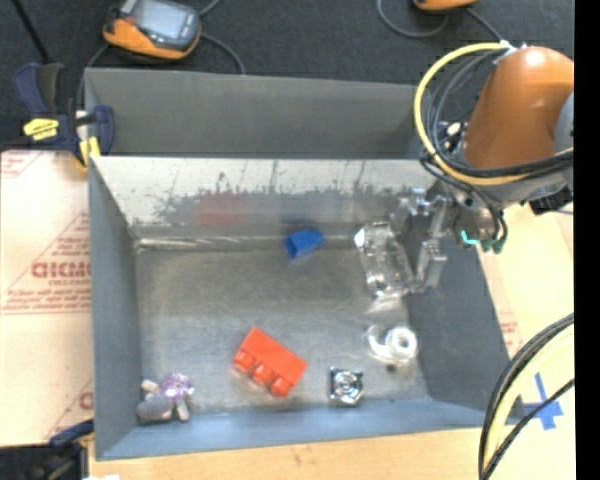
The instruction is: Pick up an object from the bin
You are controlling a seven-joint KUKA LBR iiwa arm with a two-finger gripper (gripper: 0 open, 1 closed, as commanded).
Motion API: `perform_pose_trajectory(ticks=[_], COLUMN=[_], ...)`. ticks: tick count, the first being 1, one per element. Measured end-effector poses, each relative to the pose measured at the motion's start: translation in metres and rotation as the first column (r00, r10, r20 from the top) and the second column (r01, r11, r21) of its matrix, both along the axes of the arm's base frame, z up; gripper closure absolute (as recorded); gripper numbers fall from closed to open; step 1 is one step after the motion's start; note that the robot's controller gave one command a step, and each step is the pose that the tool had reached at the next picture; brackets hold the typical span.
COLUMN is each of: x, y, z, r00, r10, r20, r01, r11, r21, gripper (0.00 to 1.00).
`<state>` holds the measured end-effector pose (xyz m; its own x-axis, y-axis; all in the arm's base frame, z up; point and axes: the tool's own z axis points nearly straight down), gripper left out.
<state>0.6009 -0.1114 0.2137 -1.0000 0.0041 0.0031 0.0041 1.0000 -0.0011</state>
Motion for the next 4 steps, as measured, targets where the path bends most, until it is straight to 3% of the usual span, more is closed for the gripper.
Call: perform_pose_trajectory(ticks=[1,2,3,4], x=[-0.0002,-0.0021,-0.0026,-0.0026], y=[-0.0416,-0.0408,-0.0409,-0.0405], z=[-0.1247,-0.1247,-0.1257,-0.1254], r00=[0.977,0.976,0.976,0.976], r10=[0.214,0.217,0.218,0.219], r20=[0.016,0.009,0.007,0.007], r01=[-0.214,-0.217,-0.218,-0.219], r11=[0.977,0.976,0.976,0.976], r21=[-0.004,-0.002,-0.002,-0.001], gripper=[0.0,1.0,0.0,1.0])
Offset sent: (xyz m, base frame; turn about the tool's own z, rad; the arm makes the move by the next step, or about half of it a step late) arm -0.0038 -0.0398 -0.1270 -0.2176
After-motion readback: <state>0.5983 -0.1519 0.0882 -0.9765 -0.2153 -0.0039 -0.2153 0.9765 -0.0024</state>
